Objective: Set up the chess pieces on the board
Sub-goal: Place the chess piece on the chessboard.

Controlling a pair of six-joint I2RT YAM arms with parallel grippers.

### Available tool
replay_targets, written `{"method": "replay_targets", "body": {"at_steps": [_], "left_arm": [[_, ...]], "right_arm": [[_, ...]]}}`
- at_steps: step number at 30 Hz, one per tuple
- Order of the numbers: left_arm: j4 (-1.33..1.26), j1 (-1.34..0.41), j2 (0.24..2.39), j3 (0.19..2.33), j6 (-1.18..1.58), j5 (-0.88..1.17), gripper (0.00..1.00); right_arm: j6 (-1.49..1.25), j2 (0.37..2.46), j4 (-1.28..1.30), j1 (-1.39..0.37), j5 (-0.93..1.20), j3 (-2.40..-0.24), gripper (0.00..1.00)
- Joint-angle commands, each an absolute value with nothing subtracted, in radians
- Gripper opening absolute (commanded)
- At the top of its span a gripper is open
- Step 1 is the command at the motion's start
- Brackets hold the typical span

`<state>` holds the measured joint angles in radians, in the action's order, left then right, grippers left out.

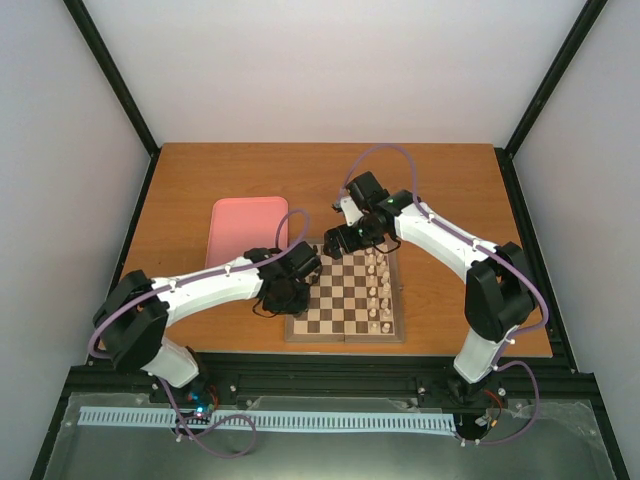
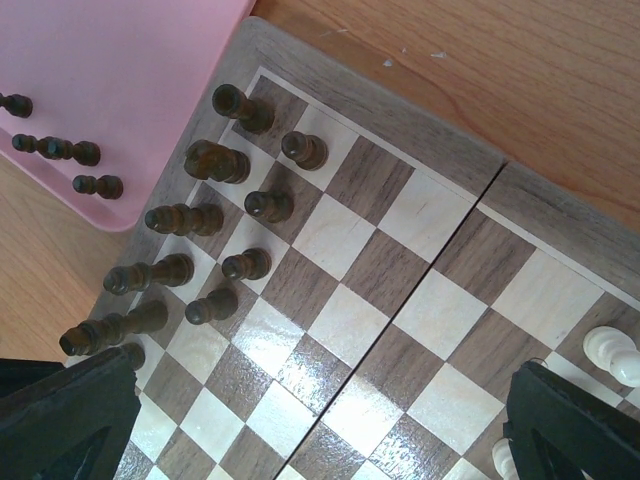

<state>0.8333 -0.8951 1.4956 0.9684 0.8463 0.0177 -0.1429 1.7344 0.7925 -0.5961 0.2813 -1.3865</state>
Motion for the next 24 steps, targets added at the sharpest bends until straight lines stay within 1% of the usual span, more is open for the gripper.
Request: {"method": "replay_targets", "body": {"at_steps": [1,20,24], "left_arm": [[0.815,-0.908,1.518,1.004,0.852,0.009,0.01],[0.803,-0.91,1.57,1.042,0.835,0.031,0.02],[0.802,-0.909,1.568,1.039,0.835,0.032,0.05]], "right_arm": [[-0.139,1.699,0.78,-0.589,0.287,-1.381,1.0],[-0.125,1.7,0.779,-0.589,0.293,-1.365,1.0],[-0.124,1.701,0.778,-0.589,0.297,-1.361,1.0]]}}
